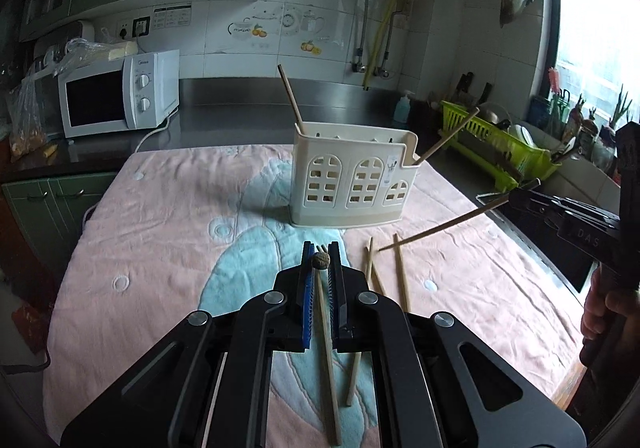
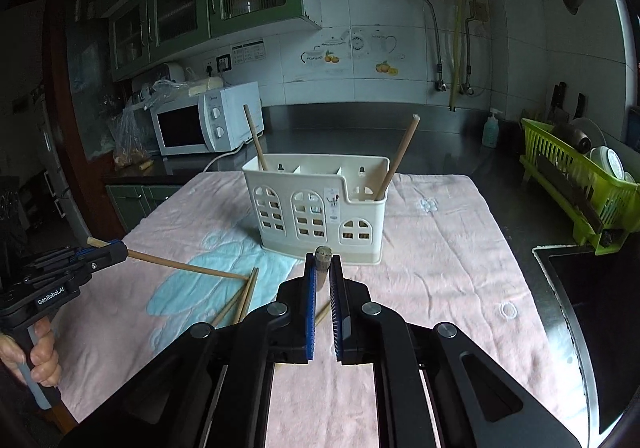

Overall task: Organize utensils
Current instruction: 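Lift both chopsticks upright and carry them over the white holder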

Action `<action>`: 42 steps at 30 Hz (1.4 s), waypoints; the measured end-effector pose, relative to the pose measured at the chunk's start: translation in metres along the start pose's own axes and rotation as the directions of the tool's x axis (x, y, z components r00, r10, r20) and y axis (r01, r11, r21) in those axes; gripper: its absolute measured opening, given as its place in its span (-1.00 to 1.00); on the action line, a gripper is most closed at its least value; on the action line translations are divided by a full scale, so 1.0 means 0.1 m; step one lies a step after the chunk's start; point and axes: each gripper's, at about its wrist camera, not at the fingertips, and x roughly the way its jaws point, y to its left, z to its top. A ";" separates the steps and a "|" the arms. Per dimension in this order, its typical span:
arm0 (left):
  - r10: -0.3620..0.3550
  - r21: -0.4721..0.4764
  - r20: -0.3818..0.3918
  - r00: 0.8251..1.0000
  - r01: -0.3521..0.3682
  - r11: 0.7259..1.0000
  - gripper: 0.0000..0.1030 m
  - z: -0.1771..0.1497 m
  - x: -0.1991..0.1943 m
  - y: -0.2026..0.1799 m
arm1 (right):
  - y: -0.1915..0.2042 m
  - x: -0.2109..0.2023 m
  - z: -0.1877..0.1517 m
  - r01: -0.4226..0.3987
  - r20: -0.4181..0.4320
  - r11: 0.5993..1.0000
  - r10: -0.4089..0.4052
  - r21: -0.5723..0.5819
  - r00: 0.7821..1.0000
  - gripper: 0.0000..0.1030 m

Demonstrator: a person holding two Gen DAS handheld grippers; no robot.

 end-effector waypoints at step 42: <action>0.020 -0.023 0.159 0.987 -0.017 1.000 -0.89 2.25 0.88 0.01 | -0.41 0.72 1.79 0.005 -0.062 0.993 -0.012 -0.114 0.998 -0.87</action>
